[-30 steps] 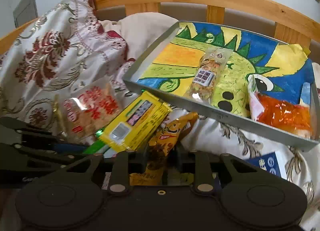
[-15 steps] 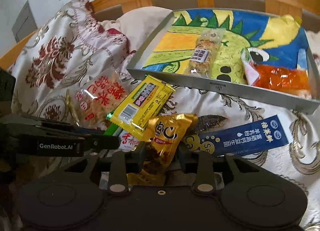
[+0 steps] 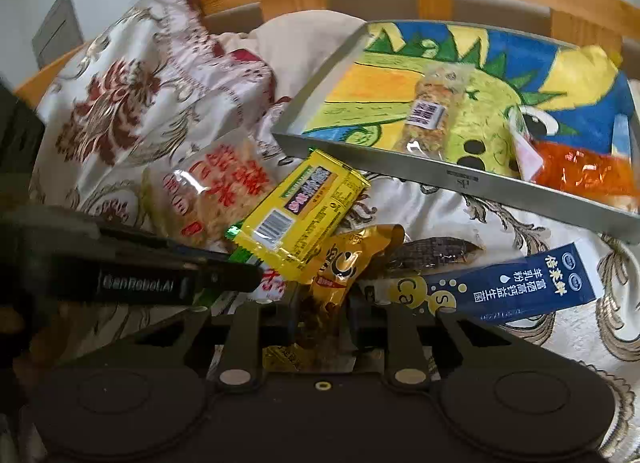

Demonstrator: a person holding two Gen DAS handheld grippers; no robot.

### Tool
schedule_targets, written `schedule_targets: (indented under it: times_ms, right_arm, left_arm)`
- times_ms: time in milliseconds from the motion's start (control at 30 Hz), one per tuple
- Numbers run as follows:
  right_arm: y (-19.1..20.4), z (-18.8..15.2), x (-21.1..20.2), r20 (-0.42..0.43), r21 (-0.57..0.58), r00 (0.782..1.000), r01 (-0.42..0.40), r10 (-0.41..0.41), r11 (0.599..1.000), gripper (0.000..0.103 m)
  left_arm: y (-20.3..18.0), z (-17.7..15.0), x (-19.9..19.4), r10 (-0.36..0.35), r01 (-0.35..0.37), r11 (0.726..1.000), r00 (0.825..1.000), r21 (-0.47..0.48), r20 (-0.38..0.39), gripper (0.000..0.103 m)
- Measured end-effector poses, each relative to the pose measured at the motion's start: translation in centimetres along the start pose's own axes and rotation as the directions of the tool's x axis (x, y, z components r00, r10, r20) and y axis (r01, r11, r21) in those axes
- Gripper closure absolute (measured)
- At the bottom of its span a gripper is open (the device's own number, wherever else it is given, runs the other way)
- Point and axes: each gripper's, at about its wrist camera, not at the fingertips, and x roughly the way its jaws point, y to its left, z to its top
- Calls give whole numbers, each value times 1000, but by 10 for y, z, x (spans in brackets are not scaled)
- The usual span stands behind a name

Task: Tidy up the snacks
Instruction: 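Lift the gold bag with right gripper while left gripper grasps the green stick snack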

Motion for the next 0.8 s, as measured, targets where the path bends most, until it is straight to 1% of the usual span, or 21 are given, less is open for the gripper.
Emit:
schedule_targets:
  times_ms: [100,200,300,433,567,700,800]
  right_arm:
    - [8,-7,-9,14,-66,1000,18,-17,998,79]
    - [12,-15,-19,25,-91,999,25,-22,996,80]
    - [12,-22,-30,38,-91,999,17,-14,996,83]
    - [12,-32,-43,46,-80,999,9,-5,997,83]
    - [13,-42,-58,66,-89,998,17,-12,996,83]
    - [11,-51,-75,99,-100,995,29,-19,995,83]
    - [6,-58,-86,116,-84,993,28,-18,996,83]
  left_arm:
    - [1,-4,-4,-3,2,999,1000,-44,-28,85]
    - [2,-11,-11,-15,10,996,998,-87,-56,85]
    - [4,-21,-19,-42,29,990,995,-137,-89,86]
    - [4,-34,-26,-72,50,982,990,-183,-119,86]
    - [-1,-41,-34,-76,56,978,993,-200,-92,86]
    - [-5,-53,-45,-96,78,968,993,-239,-64,86]
    - [-11,-61,-52,-86,69,967,994,-245,-60,86]
